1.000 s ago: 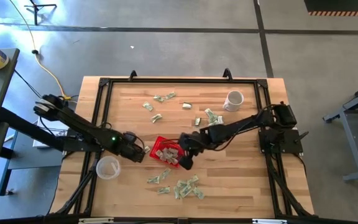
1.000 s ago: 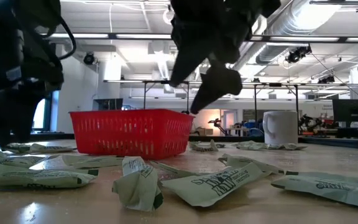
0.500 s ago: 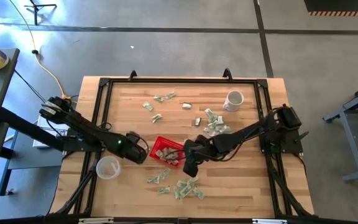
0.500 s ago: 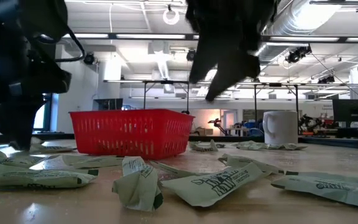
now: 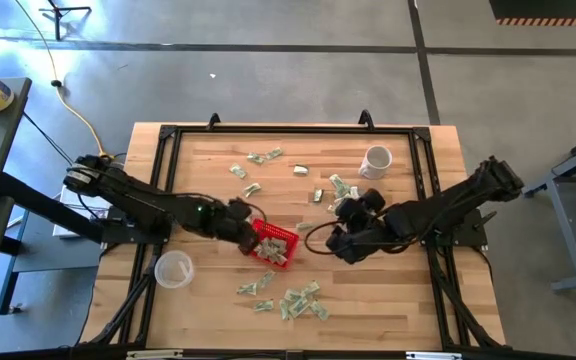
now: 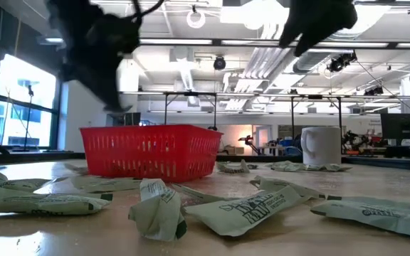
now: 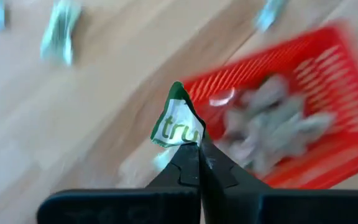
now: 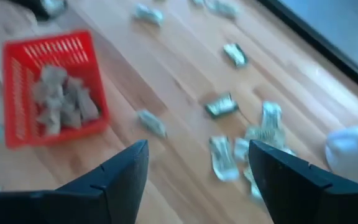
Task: Pick and place Stevia / Truvia into bins
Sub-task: Put the dark green truvia packet into the red basket, then put the green stevia packet into the red basket
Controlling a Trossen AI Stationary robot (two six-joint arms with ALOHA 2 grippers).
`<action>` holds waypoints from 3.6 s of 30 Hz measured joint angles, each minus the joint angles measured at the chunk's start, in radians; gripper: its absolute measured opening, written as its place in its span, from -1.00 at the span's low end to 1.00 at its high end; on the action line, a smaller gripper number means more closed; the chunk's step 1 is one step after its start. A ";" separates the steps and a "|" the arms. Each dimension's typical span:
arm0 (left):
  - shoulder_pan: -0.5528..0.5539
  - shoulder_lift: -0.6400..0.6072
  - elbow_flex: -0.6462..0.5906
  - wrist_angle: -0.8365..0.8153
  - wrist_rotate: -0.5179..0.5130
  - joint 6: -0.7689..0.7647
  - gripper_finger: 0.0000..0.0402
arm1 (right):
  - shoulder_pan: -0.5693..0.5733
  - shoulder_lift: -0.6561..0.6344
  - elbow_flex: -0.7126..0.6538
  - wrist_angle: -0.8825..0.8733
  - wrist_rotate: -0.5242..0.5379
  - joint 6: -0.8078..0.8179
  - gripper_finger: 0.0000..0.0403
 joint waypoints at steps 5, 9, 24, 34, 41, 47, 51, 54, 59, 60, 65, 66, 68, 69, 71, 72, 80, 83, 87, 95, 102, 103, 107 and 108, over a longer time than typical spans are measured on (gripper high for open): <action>0.036 0.021 0.034 0.208 0.110 0.166 -0.86 | 0.036 0.019 0.000 -0.017 -0.006 0.017 0.32; 0.050 0.097 0.032 0.277 0.199 0.182 -0.51 | 0.058 0.047 0.000 -0.024 0.019 0.032 0.33; -0.018 0.048 0.131 -0.465 0.262 -0.036 0.30 | 0.066 0.083 -0.006 -0.163 -0.039 0.074 0.37; -0.006 0.081 0.020 -0.087 0.218 -0.105 0.05 | 0.052 0.083 -0.103 -0.078 -0.097 0.133 0.37; -0.003 0.120 0.020 0.094 0.356 -0.021 -0.05 | 0.060 0.082 -0.107 -0.047 -0.105 0.140 0.37; -0.004 0.066 0.019 0.115 0.372 0.031 -0.09 | 0.059 0.082 -0.107 -0.046 -0.101 0.139 0.37; -0.004 0.016 0.022 0.101 0.320 0.074 -0.09 | 0.059 0.082 -0.107 -0.047 -0.098 0.138 0.37; 0.001 0.012 0.020 -0.102 0.205 0.031 -0.10 | 0.059 0.082 -0.107 -0.051 -0.094 0.137 0.37; 0.039 0.031 0.002 -0.256 0.231 -0.017 -0.11 | 0.058 0.082 -0.107 -0.056 -0.084 0.137 0.37; 0.049 0.031 -0.001 -0.245 0.261 -0.036 -0.10 | 0.057 0.082 -0.107 -0.058 -0.082 0.137 0.37; 0.072 0.031 -0.016 -0.106 0.300 -0.132 0.03 | 0.041 0.082 -0.107 -0.058 -0.080 0.133 0.37; 0.070 0.035 -0.016 -0.088 0.293 -0.138 0.06 | 0.038 0.082 -0.107 -0.058 -0.080 0.130 0.37; 0.068 0.052 -0.016 -0.103 0.274 -0.154 0.13 | 0.036 0.082 -0.107 -0.058 -0.079 0.121 0.37; 0.068 0.063 -0.017 -0.115 0.273 -0.157 0.17 | 0.036 0.082 -0.107 -0.059 -0.079 0.119 0.37; 0.069 0.088 -0.017 -0.111 0.275 -0.157 0.22 | 0.037 0.082 -0.107 -0.059 -0.080 0.118 0.37; 0.069 0.100 -0.017 -0.111 0.278 -0.158 0.25 | 0.037 0.082 -0.107 -0.059 -0.081 0.118 0.37; 0.068 0.194 -0.016 -0.054 0.327 -0.148 0.23 | 0.037 0.082 -0.107 -0.060 -0.082 0.118 0.37; 0.069 0.216 -0.016 -0.038 0.327 -0.133 0.16 | 0.037 0.082 -0.107 -0.060 -0.085 0.118 0.37; 0.069 0.252 -0.016 -0.038 0.327 -0.125 0.02 | 0.037 0.082 -0.107 -0.060 -0.086 0.118 0.37; 0.069 0.293 -0.011 -0.024 0.334 -0.067 -0.39 | 0.038 0.082 -0.107 -0.070 -0.086 0.118 0.37; 0.070 0.224 -0.018 -0.135 0.278 -0.022 -0.90 | 0.051 0.082 -0.107 -0.076 -0.059 0.118 0.37; 0.075 0.204 -0.012 -0.170 0.268 -0.022 -0.89 | 0.054 0.082 -0.107 -0.076 -0.054 0.118 0.37; 0.076 0.106 0.016 -0.250 0.267 0.009 -0.81 | 0.061 0.080 -0.107 -0.087 -0.051 0.118 0.37; 0.075 0.072 0.028 -0.225 0.267 0.039 -0.83 | 0.061 0.080 -0.107 -0.092 -0.052 0.119 0.37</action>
